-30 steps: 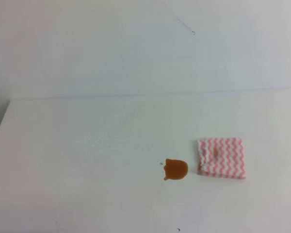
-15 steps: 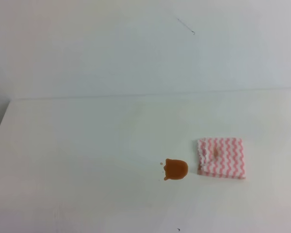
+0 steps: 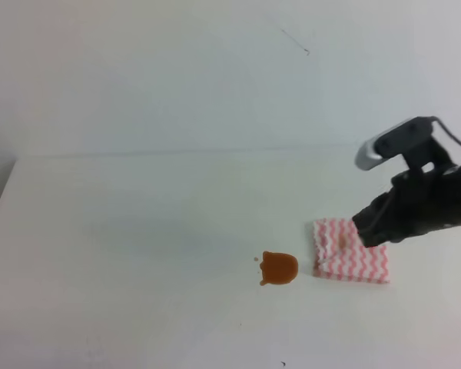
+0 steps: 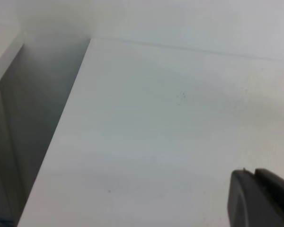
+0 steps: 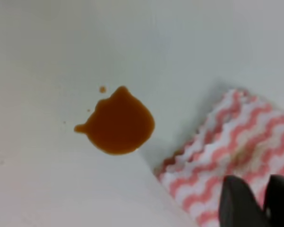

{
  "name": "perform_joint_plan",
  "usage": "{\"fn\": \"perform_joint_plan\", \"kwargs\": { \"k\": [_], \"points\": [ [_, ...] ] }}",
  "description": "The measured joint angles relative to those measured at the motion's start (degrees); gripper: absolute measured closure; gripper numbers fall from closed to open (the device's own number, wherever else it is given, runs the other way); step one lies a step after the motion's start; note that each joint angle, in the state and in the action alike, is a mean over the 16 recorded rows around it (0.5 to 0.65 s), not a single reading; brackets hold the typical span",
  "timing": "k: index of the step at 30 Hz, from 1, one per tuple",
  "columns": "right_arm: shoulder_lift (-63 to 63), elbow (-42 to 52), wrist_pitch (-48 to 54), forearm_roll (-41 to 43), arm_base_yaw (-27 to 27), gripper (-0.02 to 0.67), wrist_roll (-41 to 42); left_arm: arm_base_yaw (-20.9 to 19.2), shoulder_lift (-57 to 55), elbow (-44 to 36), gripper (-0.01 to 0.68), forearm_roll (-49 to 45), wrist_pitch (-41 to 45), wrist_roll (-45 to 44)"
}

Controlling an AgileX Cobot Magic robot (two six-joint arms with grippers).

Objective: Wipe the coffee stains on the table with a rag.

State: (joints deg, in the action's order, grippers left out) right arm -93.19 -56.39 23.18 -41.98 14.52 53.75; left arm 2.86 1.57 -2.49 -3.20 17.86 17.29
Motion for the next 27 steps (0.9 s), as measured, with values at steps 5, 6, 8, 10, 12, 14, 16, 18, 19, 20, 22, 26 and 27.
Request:
{"fn": "perform_joint_plan", "kwargs": {
  "k": [5,6,8,10,12,14,16,18,19,20,22,26,27],
  "points": [
    [-8.5,-4.4,0.5,1.1,1.8,0.31,0.2,0.0,0.0,0.0,0.672,0.0,0.0,0.0],
    [-10.0,-5.2,0.7,1.3,1.9,0.288,0.1,0.0,0.0,0.0,0.672,0.0,0.0,0.0],
    [-12.9,-6.5,1.0,1.9,2.1,0.257,-0.1,0.0,0.0,0.0,0.672,0.0,0.0,0.0],
    [-15.5,-7.6,1.4,2.7,2.2,0.251,-0.7,0.0,0.0,0.0,0.672,0.0,0.0,0.0],
    [-17.7,-8.5,1.8,4.0,2.2,0.275,-1.6,0.0,0.0,0.0,0.672,0.1,0.0,0.0],
    [-19.5,-9.2,2.5,5.6,2.3,0.325,-2.8,0.0,0.0,0.0,0.672,0.1,0.0,0.0],
    [-21.0,-9.6,3.1,7.2,2.3,0.378,-4.0,0.0,0.0,0.0,0.672,0.1,0.0,0.0],
    [-22.2,-9.9,3.8,8.8,2.4,0.431,-5.3,0.0,0.0,0.0,0.672,0.2,0.0,0.0],
    [-22.6,-10.0,4.2,9.6,2.4,0.458,-5.9,0.0,0.0,0.0,0.672,0.2,0.0,0.0],
    [-23.0,-10.0,4.5,10.4,2.4,0.485,-6.6,0.0,0.0,0.0,0.672,0.2,0.0,0.0],
    [-23.4,-10.0,5.0,11.8,2.4,0.537,-7.8,0.0,0.0,0.0,0.672,0.2,0.0,0.0],
    [-23.4,-10.0,5.9,13.9,2.4,0.622,-9.7,0.0,0.0,0.0,0.672,0.3,0.0,0.0],
    [-23.2,-9.9,6.1,14.2,2.4,0.634,-9.8,0.0,0.0,0.0,0.672,0.3,0.0,0.0]
  ]
}}
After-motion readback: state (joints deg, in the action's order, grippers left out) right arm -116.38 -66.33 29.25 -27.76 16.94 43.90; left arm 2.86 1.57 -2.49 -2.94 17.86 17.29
